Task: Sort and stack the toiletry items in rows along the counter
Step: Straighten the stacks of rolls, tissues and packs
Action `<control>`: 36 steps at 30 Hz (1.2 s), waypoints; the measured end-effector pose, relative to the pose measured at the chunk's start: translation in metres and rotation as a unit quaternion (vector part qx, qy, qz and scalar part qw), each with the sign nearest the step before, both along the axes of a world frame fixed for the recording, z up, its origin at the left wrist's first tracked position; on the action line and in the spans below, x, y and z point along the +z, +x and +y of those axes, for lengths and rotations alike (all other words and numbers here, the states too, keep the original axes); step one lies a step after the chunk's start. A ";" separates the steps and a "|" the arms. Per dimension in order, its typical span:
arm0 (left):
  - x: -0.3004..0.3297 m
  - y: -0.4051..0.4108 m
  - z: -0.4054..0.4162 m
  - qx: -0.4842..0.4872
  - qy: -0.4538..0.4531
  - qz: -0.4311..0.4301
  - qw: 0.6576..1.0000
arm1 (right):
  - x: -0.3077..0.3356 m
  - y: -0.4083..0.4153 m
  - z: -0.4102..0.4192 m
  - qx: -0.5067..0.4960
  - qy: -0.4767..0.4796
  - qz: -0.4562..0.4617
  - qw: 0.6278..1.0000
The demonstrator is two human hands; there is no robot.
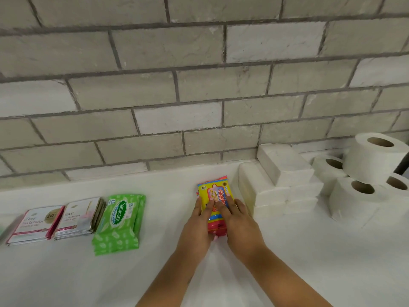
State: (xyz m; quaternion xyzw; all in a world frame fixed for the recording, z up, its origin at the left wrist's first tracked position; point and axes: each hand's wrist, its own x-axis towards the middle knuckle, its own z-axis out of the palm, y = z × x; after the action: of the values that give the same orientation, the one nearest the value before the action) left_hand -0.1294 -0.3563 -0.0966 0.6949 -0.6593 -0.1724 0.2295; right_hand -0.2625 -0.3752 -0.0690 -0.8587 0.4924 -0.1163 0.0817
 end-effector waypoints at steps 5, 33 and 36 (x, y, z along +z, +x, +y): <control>0.004 0.001 -0.001 -0.005 0.007 -0.009 1.000 | 0.005 0.002 -0.002 0.001 0.028 0.005 1.000; 0.056 0.125 0.110 0.322 -0.156 0.140 0.923 | 0.023 0.110 0.063 0.016 0.163 -0.327 0.931; 0.055 0.154 0.112 0.327 -0.093 0.148 0.929 | 0.020 0.140 0.069 -0.027 0.266 -0.369 0.890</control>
State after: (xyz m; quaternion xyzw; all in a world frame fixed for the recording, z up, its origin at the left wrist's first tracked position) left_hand 0.0242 -0.2446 -0.0413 0.8143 -0.3670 -0.1265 0.4315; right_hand -0.1221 -0.3065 -0.0494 -0.6868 0.4621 -0.2912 0.4795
